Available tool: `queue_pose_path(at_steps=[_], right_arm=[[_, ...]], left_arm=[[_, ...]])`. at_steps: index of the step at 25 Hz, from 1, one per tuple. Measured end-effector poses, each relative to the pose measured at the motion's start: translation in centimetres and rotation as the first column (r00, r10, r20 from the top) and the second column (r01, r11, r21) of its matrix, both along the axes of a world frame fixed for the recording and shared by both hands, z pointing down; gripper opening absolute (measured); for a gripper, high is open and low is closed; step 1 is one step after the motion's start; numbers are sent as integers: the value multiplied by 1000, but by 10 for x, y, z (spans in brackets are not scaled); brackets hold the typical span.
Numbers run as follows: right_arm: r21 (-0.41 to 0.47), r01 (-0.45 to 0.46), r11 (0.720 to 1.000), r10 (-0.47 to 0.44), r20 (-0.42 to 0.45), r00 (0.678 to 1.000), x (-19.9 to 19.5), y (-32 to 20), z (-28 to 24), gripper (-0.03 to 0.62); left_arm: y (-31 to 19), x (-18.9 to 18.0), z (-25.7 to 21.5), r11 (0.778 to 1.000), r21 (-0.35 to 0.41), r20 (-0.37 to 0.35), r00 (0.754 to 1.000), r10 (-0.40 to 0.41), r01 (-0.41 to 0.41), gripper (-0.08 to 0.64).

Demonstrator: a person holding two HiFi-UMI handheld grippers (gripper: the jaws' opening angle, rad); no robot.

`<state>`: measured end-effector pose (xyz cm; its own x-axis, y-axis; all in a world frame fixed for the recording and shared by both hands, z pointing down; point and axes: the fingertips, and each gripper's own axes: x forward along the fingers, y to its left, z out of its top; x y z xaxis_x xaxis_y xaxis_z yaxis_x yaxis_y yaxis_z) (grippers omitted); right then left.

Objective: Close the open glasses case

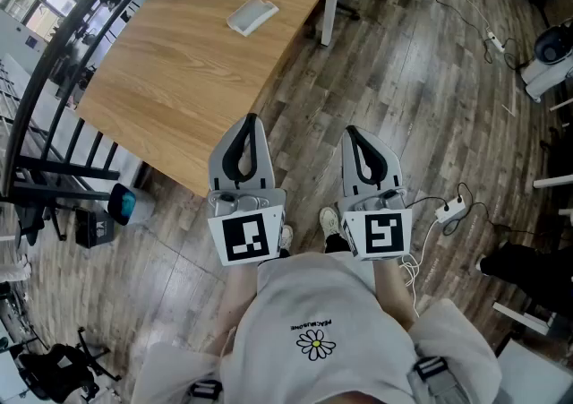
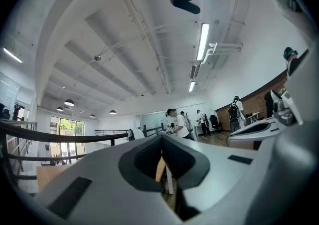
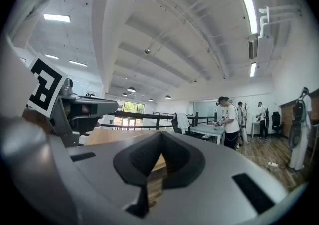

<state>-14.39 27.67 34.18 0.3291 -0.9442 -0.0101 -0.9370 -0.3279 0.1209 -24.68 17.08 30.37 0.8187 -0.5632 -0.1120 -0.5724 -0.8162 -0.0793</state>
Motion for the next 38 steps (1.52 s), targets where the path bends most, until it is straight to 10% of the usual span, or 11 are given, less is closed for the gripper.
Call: queue_pose_path(at_steps=[24, 38], right_arm=[[31, 134, 991, -135, 36, 990, 108, 12, 18, 8], [77, 138, 987, -135, -40, 990, 207, -117, 3, 8]], left_arm=[[15, 113, 22, 1000, -19, -42, 999, -8, 7, 17], [-123, 215, 22, 1000, 9, -86, 996, 12, -11, 17]])
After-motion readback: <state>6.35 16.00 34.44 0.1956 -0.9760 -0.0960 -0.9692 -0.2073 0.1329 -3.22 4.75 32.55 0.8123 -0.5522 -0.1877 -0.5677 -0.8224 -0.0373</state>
